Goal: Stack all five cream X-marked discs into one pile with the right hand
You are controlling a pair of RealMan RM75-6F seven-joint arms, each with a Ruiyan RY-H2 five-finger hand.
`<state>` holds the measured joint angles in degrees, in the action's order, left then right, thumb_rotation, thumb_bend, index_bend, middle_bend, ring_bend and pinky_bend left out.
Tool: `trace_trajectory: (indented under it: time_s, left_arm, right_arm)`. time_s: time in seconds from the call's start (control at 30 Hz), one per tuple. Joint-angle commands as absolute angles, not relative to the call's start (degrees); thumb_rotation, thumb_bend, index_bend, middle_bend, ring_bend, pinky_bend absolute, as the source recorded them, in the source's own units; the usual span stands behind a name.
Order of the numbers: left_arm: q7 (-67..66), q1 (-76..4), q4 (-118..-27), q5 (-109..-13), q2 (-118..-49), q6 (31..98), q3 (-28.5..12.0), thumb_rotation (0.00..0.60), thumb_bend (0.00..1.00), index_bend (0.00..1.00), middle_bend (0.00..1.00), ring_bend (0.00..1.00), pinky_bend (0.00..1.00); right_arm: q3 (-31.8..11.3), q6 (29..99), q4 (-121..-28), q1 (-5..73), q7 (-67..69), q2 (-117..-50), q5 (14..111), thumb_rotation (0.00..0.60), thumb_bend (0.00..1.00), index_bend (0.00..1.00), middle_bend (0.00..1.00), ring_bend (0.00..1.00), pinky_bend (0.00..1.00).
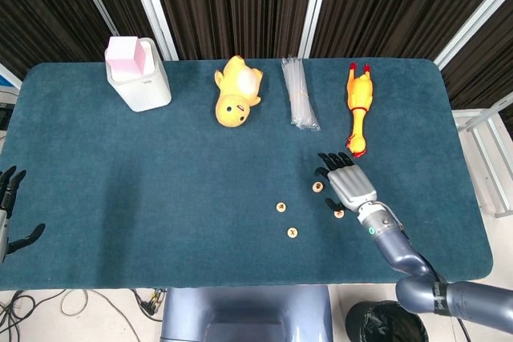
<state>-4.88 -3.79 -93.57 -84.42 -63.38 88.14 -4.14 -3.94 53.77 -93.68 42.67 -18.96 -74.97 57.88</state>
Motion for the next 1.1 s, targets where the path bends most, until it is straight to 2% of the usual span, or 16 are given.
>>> trace_trajectory:
  time_s: [0.03, 0.57, 1.1]
  left_arm:
    - [-4.8, -3.8, -93.6, -84.4, -63.4, 88.1, -4.1, 0.6, 0.17, 0.03, 0.0, 0.0, 0.06]
    - [-4.9, -3.8, -93.6, -84.4, -63.4, 88.2, -4.1, 0.6, 0.17, 0.04, 0.0, 0.0, 0.06]
    - [-4.9, -3.8, -93.6, -84.4, -63.4, 88.2, -4.1, 0.6, 0.17, 0.03, 0.0, 0.0, 0.06]
  right_arm:
    - [-2.6, 55.2, -93.7, 40.6, -17.3, -74.8, 59.8, 0.6, 0.41, 0.28, 0.01, 0.03, 0.04]
    - [-0.3, 55.8, -88.0, 36.3, -13.5, -78.6, 64.7, 0.6, 0.41, 0.32, 0.01, 0.03, 0.04]
    - [-0.5, 54.4, -83.4, 34.5, -12.0, -81.5, 66.1, 0.6, 0.41, 0.37, 0.01, 0.03, 0.04]
